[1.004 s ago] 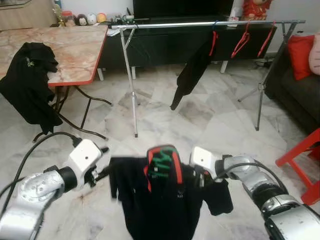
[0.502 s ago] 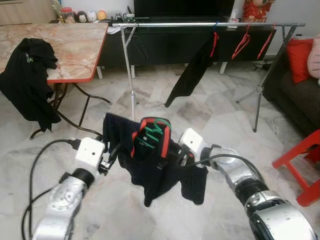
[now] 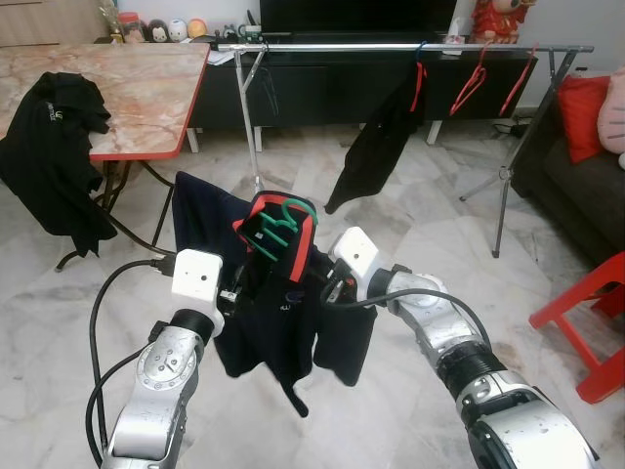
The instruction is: Hang hanger
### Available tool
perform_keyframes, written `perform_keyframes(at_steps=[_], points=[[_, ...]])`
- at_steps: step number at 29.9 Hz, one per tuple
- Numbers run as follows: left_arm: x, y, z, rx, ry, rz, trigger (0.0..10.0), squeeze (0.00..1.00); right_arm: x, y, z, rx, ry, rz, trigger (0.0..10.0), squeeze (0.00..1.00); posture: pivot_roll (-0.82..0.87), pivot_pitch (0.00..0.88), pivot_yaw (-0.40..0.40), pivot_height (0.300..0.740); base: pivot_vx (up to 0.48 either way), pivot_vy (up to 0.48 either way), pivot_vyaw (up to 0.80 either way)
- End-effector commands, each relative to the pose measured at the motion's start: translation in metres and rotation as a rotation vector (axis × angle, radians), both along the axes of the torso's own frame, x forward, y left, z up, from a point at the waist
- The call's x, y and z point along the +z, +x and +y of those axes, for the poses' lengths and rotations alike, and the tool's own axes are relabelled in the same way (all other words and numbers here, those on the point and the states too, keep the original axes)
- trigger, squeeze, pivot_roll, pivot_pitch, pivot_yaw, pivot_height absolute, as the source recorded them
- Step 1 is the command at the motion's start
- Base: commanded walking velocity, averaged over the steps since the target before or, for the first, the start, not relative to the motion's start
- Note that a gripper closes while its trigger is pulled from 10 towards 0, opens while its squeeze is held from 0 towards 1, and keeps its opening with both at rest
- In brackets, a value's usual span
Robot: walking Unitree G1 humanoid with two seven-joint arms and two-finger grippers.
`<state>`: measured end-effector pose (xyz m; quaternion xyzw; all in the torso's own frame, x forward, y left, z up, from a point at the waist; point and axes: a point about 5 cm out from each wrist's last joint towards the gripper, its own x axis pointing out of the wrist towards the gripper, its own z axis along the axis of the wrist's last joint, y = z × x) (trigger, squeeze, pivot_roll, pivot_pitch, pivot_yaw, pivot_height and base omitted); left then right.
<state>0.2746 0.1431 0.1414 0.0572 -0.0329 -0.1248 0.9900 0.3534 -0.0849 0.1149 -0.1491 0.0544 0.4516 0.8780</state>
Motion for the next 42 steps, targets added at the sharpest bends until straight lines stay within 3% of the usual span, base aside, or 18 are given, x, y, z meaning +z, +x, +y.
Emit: perform_keyframes(at_steps=[1, 7, 13, 24, 25, 42], points=[[0.003, 0.0, -0.005, -0.01, -0.006, -0.002, 10.0, 0.0, 0.011, 0.002, 0.003, -0.001, 0.034, -0.038, 0.0, 0.0, 0.01, 0.0, -0.042, 0.74, 0.0, 0.0, 0.0], [0.004, 0.002, -0.008, -0.002, -0.006, -0.006, 10.0, 0.0, 0.01, 0.001, 0.003, -0.004, 0.029, -0.033, 0.0, 0.0, 0.01, 0.0, -0.043, 0.74, 0.0, 0.0, 0.0], [0.003, 0.011, -0.002, 0.107, 0.018, 0.001, 10.0, 0.0, 0.011, 0.001, 0.004, 0.006, 0.032, -0.033, 0.0, 0.0, 0.0, 0.0, -0.042, 0.74, 0.0, 0.0, 0.0], [0.004, 0.016, -0.005, 0.127, 0.012, -0.003, 10.0, 0.0, 0.009, -0.002, 0.004, 0.016, 0.028, -0.027, 0.0, 0.0, 0.0, 0.0, -0.04, 0.74, 0.0, 0.0, 0.0], [0.003, 0.017, -0.003, 0.138, 0.02, 0.002, 0.0, 0.0, 0.008, -0.003, 0.003, 0.023, 0.02, -0.021, 0.0, 0.0, 0.0, 0.0, -0.04, 0.74, 0.0, 0.0, 0.0], [0.002, 0.017, 0.001, 0.155, 0.037, 0.007, 0.0, 0.0, 0.003, -0.006, 0.001, 0.045, -0.009, -0.009, 0.0, 0.0, 0.0, 0.0, -0.042, 0.74, 0.0, 0.0, 0.0]])
